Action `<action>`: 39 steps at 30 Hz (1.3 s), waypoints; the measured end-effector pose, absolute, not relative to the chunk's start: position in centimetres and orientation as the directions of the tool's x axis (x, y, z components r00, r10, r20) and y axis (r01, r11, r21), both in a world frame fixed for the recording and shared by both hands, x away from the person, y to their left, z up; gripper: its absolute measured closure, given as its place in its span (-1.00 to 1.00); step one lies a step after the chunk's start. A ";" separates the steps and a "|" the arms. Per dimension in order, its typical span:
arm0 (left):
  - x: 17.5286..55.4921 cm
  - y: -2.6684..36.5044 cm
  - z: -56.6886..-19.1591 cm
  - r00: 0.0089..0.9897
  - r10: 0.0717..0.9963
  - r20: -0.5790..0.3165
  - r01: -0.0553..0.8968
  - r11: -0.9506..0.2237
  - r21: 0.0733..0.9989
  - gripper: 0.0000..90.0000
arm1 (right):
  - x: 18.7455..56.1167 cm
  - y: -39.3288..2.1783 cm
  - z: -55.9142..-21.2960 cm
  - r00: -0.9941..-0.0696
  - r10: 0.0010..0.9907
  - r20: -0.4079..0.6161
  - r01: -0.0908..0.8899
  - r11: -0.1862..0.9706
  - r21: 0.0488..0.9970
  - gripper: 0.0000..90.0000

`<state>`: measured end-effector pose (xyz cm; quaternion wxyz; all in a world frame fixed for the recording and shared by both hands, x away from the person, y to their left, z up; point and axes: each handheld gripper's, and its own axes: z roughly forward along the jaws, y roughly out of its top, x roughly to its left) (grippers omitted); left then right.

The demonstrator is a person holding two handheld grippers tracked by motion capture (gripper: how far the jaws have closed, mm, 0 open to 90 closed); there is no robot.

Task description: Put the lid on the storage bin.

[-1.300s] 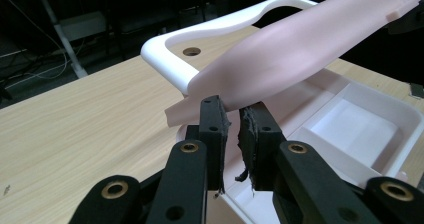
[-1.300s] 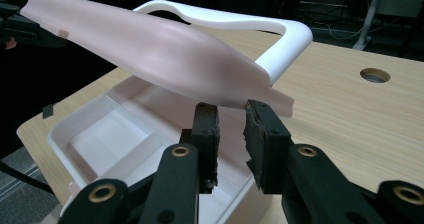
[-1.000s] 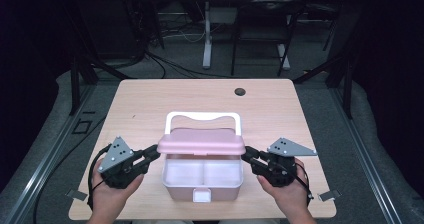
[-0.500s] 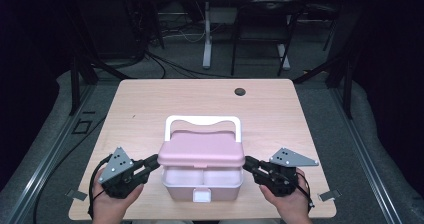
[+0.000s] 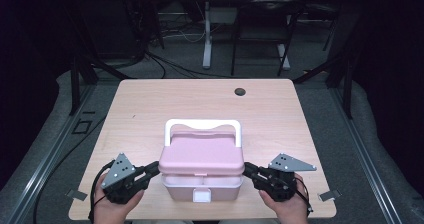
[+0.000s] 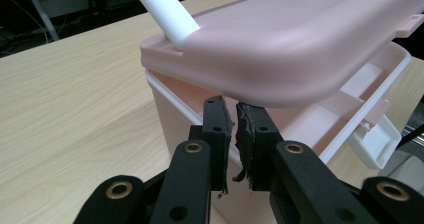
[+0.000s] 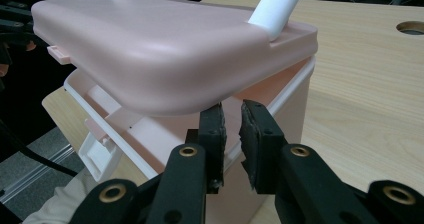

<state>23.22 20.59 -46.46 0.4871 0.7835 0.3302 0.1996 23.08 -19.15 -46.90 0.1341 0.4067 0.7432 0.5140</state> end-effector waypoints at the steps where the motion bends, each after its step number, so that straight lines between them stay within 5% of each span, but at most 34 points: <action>1: 23.2 20.6 -46.5 0.702 0.712 -0.013 0.328 -0.307 0.893 0.83 | 23.1 -19.2 -47.0 -0.633 0.743 0.216 0.463 0.140 0.875 0.76; 28: 23.5 21.5 -47.1 0.692 0.721 -0.044 0.362 -0.294 0.884 0.81 | 22.7 -20.5 -48.2 -0.598 0.761 0.250 0.498 0.109 0.860 0.74; 39: 25.3 22.4 -47.0 0.654 0.753 -0.074 0.392 -0.254 0.884 0.58 | 24.2 -21.4 -47.8 -0.550 0.803 0.231 0.501 0.096 0.860 0.61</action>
